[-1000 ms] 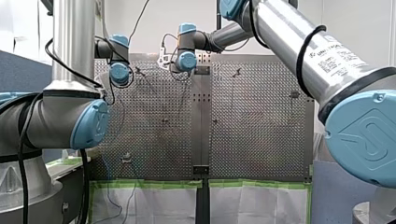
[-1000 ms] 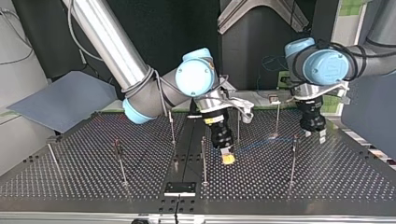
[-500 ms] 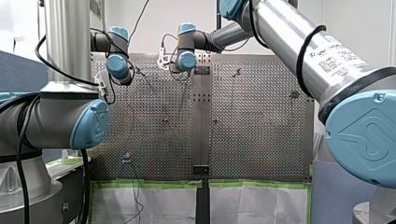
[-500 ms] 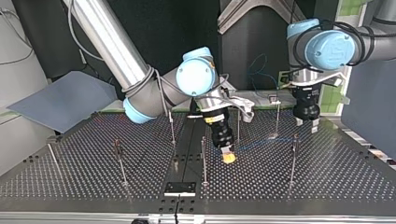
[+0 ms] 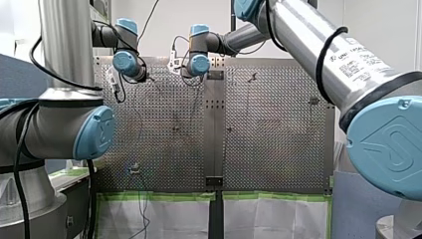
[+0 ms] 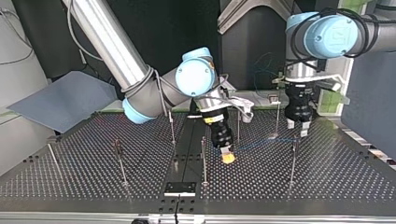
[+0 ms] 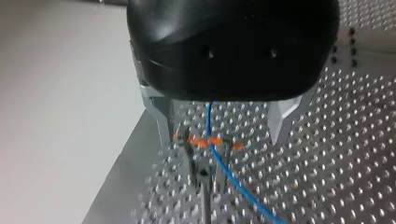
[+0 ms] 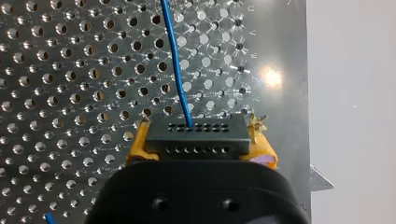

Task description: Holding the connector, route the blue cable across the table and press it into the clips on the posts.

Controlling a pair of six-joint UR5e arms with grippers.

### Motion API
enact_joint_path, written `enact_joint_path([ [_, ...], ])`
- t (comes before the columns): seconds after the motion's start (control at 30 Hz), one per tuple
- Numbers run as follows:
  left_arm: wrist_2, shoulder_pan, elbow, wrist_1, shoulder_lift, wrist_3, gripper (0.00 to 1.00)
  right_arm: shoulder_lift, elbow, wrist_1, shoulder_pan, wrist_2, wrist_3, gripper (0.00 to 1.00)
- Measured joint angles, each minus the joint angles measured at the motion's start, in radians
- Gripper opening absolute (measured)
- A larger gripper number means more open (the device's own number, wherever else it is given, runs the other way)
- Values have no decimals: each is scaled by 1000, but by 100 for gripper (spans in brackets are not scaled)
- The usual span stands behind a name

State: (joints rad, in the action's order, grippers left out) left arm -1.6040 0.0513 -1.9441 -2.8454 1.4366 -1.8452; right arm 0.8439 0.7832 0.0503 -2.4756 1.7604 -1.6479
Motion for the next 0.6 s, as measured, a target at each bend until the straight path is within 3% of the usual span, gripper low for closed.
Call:
enact_joint_path([
  [0.2,29,-9,0,27,0,50,98,0,0,-1,1,-1,-1,0],
  [0.4,61,-20,16,67,9,60,98,0,0,-1,1,0,-2,0],
  [0.6,68,-37,58,68,50,66,98,0,0,-1,1,1,-3,0],
])
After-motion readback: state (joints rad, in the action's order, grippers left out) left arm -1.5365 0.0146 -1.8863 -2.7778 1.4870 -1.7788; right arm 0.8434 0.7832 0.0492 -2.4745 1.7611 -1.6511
